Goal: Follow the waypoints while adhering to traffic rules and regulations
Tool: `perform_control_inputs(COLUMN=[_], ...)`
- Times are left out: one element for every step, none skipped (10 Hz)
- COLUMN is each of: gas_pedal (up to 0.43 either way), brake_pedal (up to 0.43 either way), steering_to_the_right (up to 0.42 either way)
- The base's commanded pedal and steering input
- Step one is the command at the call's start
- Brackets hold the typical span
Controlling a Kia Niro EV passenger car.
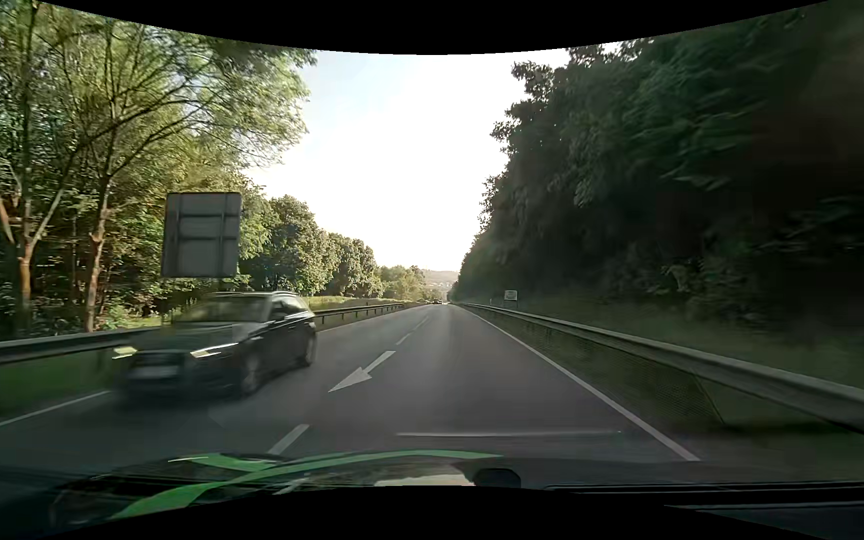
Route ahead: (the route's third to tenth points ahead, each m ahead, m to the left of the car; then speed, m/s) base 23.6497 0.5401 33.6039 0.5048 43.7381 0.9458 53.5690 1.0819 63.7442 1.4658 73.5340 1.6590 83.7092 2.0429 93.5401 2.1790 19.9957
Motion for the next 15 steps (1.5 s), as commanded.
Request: perform_control_inputs(gas_pedal=[0.177,0.177,0.177,0.157,0.150,0.150,0.138,0.130,0.130,0.130,0.130,0.130,0.130,0.130,0.130], brake_pedal=[0.000,0.000,0.000,0.000,0.000,0.000,0.000,0.000,0.000,0.000,0.000,0.000,0.000,0.000,0.000], steering_to_the_right=[-0.005,-0.004,-0.005,-0.003,-0.003,-0.002,-0.002,-0.002,-0.002,-0.002,-0.002,-0.002,-0.002,-0.002,-0.002])
